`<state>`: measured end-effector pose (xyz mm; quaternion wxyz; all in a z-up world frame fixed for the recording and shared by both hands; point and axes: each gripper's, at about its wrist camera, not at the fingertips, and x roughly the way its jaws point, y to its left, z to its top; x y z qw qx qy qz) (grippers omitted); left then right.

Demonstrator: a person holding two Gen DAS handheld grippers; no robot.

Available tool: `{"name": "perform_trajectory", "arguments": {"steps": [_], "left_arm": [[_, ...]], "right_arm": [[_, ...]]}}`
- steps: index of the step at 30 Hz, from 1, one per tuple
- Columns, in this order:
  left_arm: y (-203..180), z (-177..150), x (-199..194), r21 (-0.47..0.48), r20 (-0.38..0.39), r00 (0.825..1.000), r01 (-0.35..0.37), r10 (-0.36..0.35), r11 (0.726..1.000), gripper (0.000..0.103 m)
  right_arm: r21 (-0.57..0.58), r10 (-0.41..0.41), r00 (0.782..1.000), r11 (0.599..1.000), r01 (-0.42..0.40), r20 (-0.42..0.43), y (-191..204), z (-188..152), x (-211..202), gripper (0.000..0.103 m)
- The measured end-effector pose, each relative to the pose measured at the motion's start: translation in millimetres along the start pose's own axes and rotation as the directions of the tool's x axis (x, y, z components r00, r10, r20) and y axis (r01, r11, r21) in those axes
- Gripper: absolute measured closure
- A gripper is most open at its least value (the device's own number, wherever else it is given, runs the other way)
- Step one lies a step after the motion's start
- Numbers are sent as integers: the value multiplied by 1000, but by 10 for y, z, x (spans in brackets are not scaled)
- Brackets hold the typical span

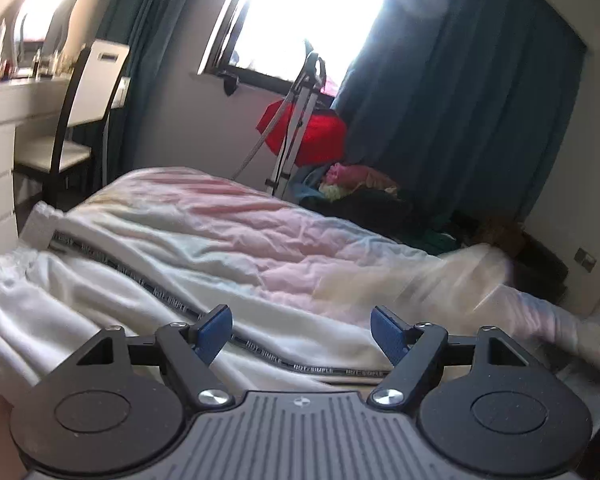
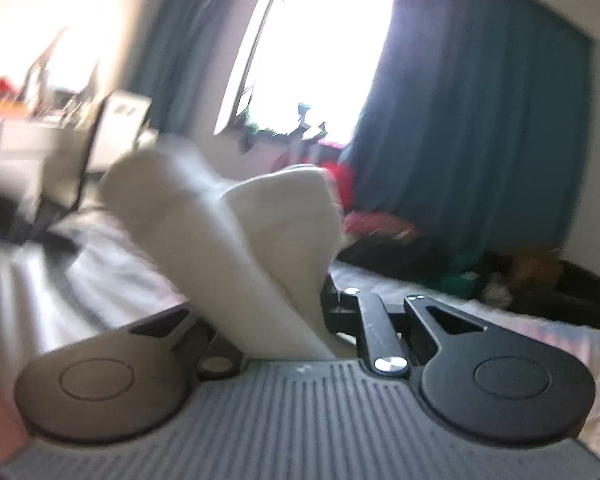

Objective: Fold clothes

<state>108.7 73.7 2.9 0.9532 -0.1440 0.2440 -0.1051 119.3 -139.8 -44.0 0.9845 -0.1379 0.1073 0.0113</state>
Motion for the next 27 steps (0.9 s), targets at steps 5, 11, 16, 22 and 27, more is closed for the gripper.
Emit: {"name": "perform_trajectory", "arguments": {"steps": [5,11,16,22,27], "left_arm": [[128,-36,33,-53,-28,999,23,-24,998,25],[196,-76,54,-93,-52,996,63,-68,994,25],[239,-61,-4,-132,-47,994,90,-97,987,25],[177,-73,-59,-115,-49,993,101,-107,988,25],[46,-145,0,-77,-80,987,136,-142,988,25]], "right_arm": [[-68,64,992,995,-72,-106,262,-285,68,88],[-26,157,966,986,-166,-206,333,-307,10,62],[108,375,894,927,-360,-245,318,-239,-173,27],[372,495,842,839,-398,-215,-220,-103,-461,28],[559,468,867,770,-307,-169,-825,84,-250,28]]}}
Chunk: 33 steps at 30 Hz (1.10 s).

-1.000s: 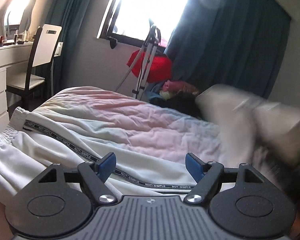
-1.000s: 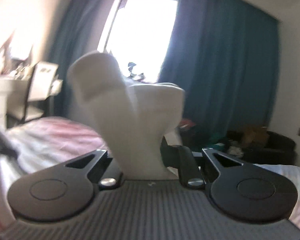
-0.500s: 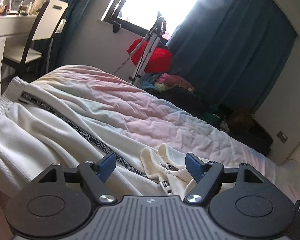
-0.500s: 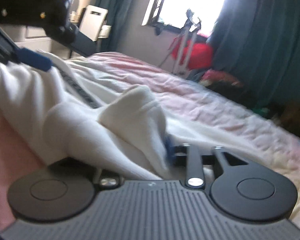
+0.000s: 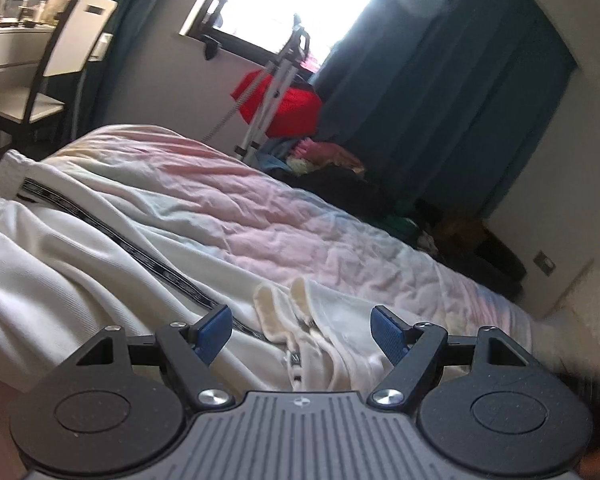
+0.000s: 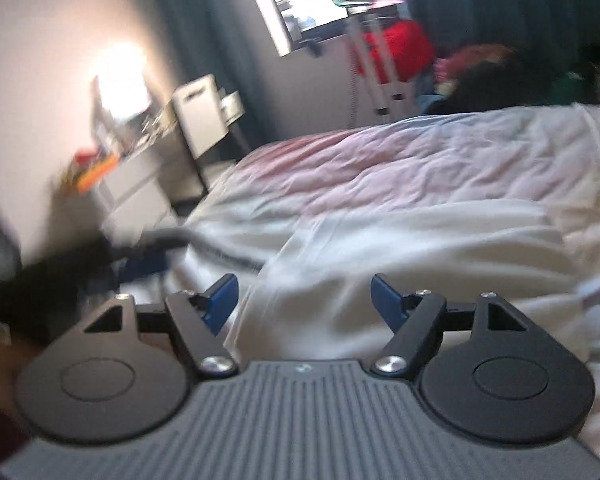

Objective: Fold clothes

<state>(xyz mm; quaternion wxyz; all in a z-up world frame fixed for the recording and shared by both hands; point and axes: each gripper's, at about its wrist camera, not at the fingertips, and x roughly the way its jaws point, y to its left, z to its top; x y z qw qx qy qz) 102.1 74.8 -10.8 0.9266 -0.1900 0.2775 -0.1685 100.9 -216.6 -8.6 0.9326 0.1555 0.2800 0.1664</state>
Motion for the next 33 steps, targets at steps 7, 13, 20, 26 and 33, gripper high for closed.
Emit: {"name": "perform_trajectory", "arguments": {"steps": [7,13,20,26,33], "left_arm": [[-213,-259,219,74,-88,994,71,-64,995,26],[-305,-440,436,118,-139,987,102,-85,988,31],[-284,-465,548,151,-126,989,91,-72,984,52],[-285,-468,542,173,-126,990,91,-69,981,66],[-200,-520,556,135,-150,988,68,-47,988,75]], "right_arm": [[-127,-149,985,983,136,-93,56,595,664,28],[-176,-164,962,976,126,-221,198,714,1519,37],[-242,-204,931,961,132,-303,335,543,2009,54],[-274,-238,941,947,169,-241,386,447,2007,87],[-171,-206,968,968,181,-143,254,507,1835,87]]}}
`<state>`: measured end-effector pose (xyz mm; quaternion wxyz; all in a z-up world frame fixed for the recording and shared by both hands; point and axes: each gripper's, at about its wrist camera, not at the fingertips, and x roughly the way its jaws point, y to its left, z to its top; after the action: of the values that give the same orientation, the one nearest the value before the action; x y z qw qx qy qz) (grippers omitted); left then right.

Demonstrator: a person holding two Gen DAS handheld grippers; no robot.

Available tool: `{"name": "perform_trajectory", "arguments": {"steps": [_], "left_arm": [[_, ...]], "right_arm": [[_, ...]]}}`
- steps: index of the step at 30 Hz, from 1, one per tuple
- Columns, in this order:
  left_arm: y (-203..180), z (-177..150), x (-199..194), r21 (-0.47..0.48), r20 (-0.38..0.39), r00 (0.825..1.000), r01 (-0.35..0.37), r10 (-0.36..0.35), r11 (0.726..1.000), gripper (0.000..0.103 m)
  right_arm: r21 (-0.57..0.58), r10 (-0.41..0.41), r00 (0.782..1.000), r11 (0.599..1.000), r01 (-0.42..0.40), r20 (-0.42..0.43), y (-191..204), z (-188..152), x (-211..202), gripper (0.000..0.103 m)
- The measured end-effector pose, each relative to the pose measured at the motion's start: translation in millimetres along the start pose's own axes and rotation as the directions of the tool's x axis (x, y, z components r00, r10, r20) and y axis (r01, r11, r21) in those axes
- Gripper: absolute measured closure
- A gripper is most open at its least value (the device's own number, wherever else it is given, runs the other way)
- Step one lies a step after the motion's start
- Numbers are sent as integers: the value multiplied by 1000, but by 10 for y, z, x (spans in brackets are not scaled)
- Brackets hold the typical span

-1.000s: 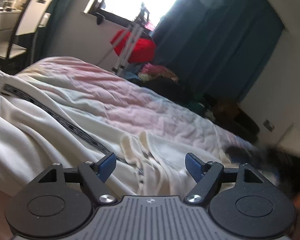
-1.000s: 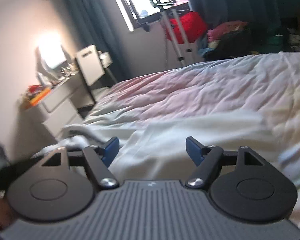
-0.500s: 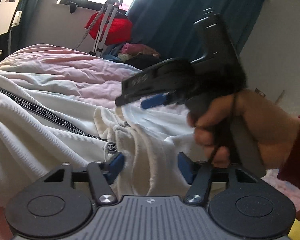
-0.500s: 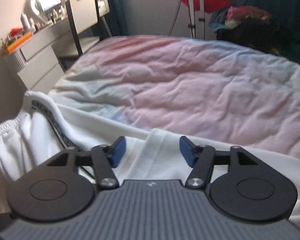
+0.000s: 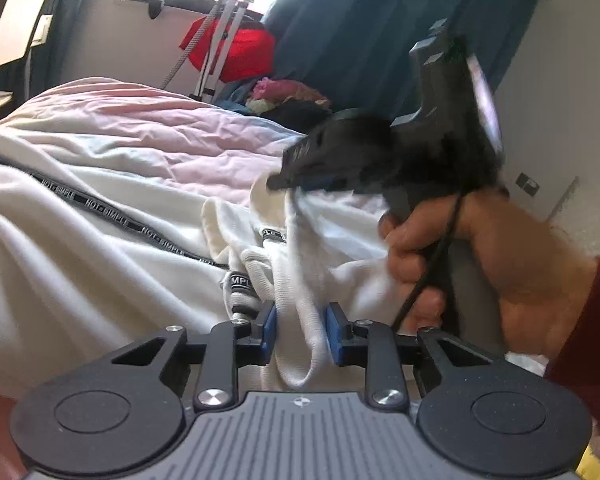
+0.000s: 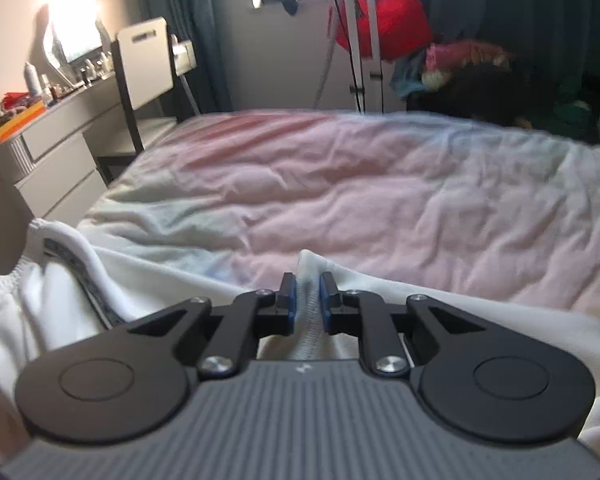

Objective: Fold clothes

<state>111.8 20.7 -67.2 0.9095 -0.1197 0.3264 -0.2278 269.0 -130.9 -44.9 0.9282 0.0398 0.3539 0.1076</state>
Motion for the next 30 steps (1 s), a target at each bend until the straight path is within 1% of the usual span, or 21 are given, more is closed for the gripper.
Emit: {"name": "perform_trajectory", "arguments": {"steps": [3,5,6,7,9,10,11,12,13,16,19,21,24,27,29,30], "left_arm": [[-3,-39,-7,4,9,1000,-14,14,1000,73],[-34,-50,-9,19,15,1000,-25,25,999,71],[-60,-52,-11,30,15,999,-36,35,999,66],[-83,-57,-16,35,18,999,-43,43,998,59],[-126,-68,-28,43,27,998,-55,54,998,52],[-149,-75,-45,47,31,998,-59,58,997,48],[-169,-79,-61,55,35,998,-62,60,997,46],[-189,-82,-78,63,40,997,-64,62,996,43],[-203,-76,-95,68,45,997,-71,68,995,39],[-248,-53,-181,90,75,992,-111,105,990,26],[-249,-8,-295,91,108,980,-177,167,980,19],[-214,18,-377,74,121,972,-213,203,974,16],[-133,40,-485,41,111,961,-259,254,965,15],[-111,52,-626,40,112,955,-280,274,959,14],[-101,45,-709,75,128,947,-306,295,949,12],[-93,44,-752,83,132,942,-320,308,944,11]], "right_arm": [[-14,-21,999,1000,21,-36,29,-129,181,86],[2,-22,999,1000,22,-30,38,-204,206,84],[14,-19,1000,1000,19,-22,31,-231,195,81],[29,-9,1000,1000,9,-16,4,-239,157,78],[58,10,1000,998,-9,-2,-52,-254,69,58],[69,14,1000,998,-14,5,-88,-252,-10,52],[79,16,1000,997,-17,12,-122,-251,-92,40],[90,16,1000,996,-18,20,-158,-252,-190,32],[101,17,1000,995,-20,26,-196,-256,-303,30],[132,35,999,991,-37,15,-298,-309,-647,29],[166,13,1000,986,-16,19,-417,-372,-1021,29],[202,-14,1000,979,8,27,-501,-399,-1297,29],[230,-51,999,972,45,18,-557,-410,-1662,29],[245,-90,995,965,96,-35,-548,-421,-1912,29],[270,-121,990,953,136,-72,-525,-447,-2030,29],[284,-128,989,948,145,-77,-507,-456,-2084,29]]}}
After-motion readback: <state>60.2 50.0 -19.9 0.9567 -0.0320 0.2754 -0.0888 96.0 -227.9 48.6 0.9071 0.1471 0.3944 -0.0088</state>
